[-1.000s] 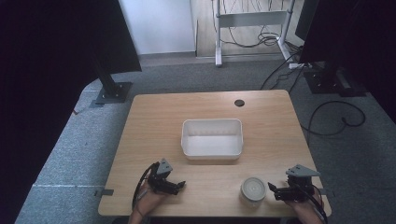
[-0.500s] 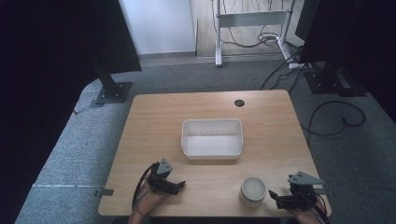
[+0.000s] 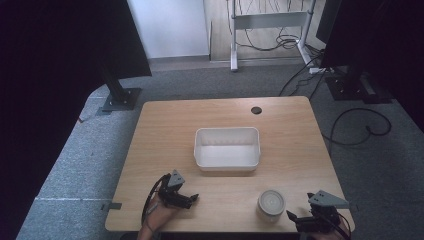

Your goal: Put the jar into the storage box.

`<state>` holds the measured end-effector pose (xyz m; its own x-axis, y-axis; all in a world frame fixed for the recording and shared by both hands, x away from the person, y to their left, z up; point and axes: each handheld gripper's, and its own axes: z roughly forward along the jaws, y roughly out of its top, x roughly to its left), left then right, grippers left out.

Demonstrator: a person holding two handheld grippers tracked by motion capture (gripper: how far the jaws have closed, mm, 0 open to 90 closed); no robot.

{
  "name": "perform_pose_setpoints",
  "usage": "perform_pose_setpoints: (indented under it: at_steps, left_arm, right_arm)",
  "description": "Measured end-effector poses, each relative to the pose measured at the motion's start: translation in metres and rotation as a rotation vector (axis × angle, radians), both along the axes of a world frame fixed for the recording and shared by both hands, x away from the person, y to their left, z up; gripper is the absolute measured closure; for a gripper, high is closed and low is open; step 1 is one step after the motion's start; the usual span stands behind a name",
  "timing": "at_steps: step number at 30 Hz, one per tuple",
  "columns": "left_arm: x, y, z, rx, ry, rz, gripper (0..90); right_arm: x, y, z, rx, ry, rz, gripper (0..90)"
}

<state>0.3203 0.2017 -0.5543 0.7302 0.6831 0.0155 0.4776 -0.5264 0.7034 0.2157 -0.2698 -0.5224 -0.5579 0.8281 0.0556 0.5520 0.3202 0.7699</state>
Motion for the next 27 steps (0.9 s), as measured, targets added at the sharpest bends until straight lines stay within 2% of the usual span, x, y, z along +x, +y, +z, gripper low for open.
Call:
perform_pose_setpoints:
  at_steps: [11,19,27]
  left_arm:
    - [0.000,0.000,0.000,0.000,0.000,0.000,1.8]
    - [0.000,0.000,0.000,0.000,0.000,0.000,1.9]
    - [0.000,0.000,0.000,0.000,0.000,0.001,1.8]
  right_arm:
    - [-0.009,0.012,0.003,0.004,-0.010,0.068,0.9]
    - [-0.014,0.032,0.005,0.003,-0.020,0.161,0.9]
    - [-0.010,0.047,0.001,-0.008,-0.028,0.184,1.0]
